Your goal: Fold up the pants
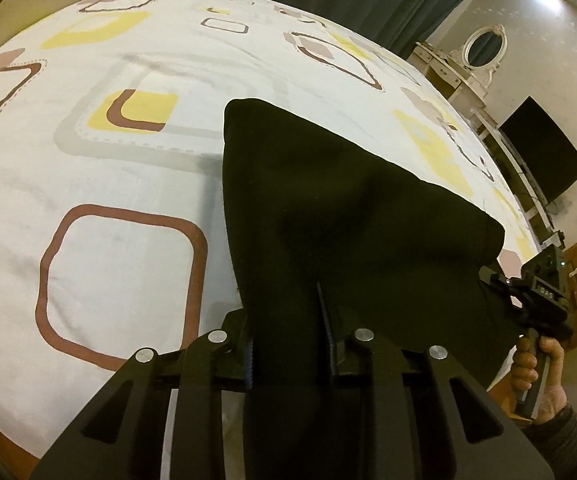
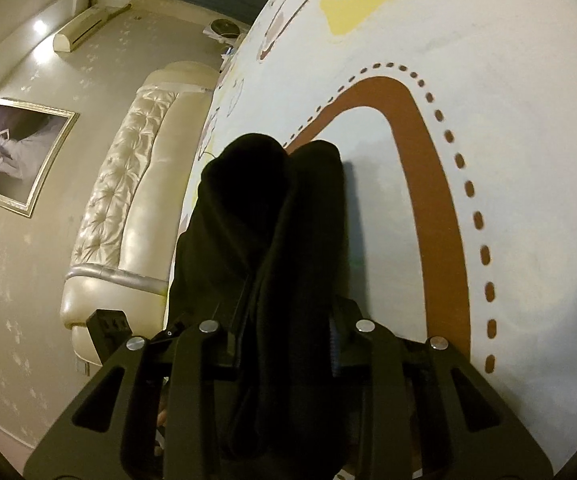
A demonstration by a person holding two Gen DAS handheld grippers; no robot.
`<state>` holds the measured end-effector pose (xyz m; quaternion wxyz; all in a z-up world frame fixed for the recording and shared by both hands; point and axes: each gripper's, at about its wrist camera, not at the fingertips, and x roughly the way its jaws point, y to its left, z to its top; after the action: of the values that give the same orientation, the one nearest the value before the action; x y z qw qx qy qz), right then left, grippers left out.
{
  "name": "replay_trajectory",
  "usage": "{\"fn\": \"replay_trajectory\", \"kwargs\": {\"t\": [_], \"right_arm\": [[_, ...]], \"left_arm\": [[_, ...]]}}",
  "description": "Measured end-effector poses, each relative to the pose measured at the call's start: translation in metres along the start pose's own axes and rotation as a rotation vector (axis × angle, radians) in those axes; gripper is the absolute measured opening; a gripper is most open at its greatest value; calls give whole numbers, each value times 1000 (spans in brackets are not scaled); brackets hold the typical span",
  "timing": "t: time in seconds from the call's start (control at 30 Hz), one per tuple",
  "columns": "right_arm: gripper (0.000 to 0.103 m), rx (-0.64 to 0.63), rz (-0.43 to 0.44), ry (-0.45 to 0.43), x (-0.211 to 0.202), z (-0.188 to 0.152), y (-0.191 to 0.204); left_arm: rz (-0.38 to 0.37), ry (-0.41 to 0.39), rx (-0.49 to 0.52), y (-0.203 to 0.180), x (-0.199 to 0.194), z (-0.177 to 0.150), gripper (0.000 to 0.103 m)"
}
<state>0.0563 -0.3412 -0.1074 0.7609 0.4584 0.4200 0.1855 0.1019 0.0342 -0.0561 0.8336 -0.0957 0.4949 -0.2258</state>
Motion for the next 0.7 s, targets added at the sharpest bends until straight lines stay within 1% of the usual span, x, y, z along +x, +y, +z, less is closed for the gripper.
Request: {"fn": "replay_trajectory", "kwargs": {"t": [0.47,0.57,0.67,0.7], "right_arm": [[28,5,12,-30,-2,-8,-3],[28,18,23,-30,-2,-7,-5],[35,22,47,-16,-5,-5,-7],[39,16,50,-14,-7,-4,-8]], "left_arm": [[-12,-6,10,2,4,6,27],[-20,-1,16,3,5,7,29],[-63,-4,17,7,2,8,35],[-81,-4,17,9,1,8,38]]}}
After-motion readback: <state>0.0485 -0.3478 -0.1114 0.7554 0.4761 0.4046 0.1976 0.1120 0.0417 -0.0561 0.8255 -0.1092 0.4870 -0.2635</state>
